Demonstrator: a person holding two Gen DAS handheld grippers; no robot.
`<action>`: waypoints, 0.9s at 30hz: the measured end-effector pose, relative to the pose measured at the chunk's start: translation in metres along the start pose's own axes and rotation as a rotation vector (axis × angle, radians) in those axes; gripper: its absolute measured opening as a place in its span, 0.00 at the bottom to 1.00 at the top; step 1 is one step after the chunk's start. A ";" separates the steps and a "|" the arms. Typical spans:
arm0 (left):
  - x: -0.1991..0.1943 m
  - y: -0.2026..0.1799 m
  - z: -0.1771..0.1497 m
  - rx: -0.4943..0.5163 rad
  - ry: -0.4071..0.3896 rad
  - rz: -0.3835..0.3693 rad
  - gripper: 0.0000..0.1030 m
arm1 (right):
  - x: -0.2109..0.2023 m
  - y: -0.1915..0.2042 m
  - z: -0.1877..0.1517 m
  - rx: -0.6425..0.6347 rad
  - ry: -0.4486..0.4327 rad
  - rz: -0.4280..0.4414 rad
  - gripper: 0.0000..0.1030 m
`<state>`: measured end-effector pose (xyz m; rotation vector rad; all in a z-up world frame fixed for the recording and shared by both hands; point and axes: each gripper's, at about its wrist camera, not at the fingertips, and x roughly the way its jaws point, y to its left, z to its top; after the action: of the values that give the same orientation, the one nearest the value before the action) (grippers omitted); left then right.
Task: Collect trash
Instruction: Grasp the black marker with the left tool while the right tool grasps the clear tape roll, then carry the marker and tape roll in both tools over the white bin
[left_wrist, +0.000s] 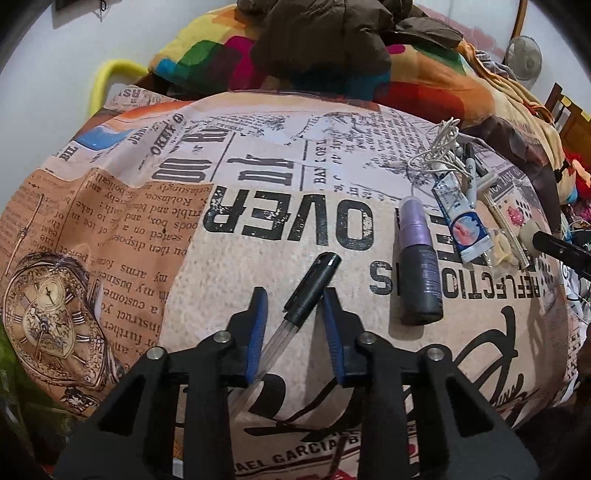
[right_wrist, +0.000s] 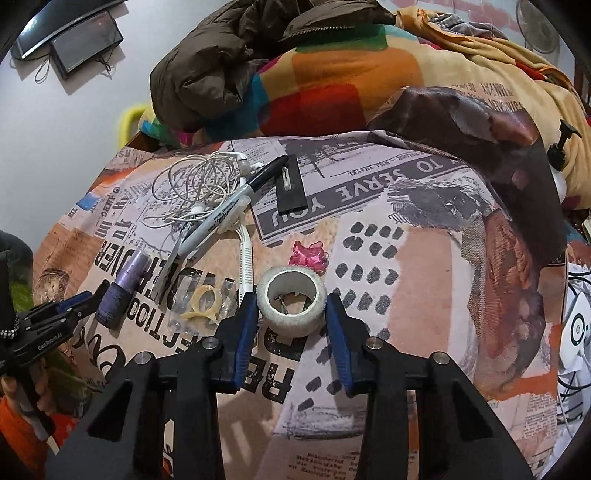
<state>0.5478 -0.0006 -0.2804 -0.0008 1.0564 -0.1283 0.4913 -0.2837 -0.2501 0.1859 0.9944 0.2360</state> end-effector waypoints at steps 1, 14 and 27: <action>0.000 0.000 0.001 0.001 0.011 -0.012 0.16 | -0.002 0.000 0.000 0.003 -0.004 0.002 0.33; -0.027 0.000 0.001 -0.070 0.029 -0.032 0.12 | -0.043 0.013 0.000 -0.014 -0.076 0.020 0.32; -0.137 -0.007 -0.016 -0.083 -0.133 -0.027 0.12 | -0.113 0.066 -0.007 -0.124 -0.175 0.063 0.32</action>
<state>0.4663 0.0075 -0.1690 -0.0973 0.9286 -0.1072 0.4187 -0.2516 -0.1457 0.1221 0.7979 0.3321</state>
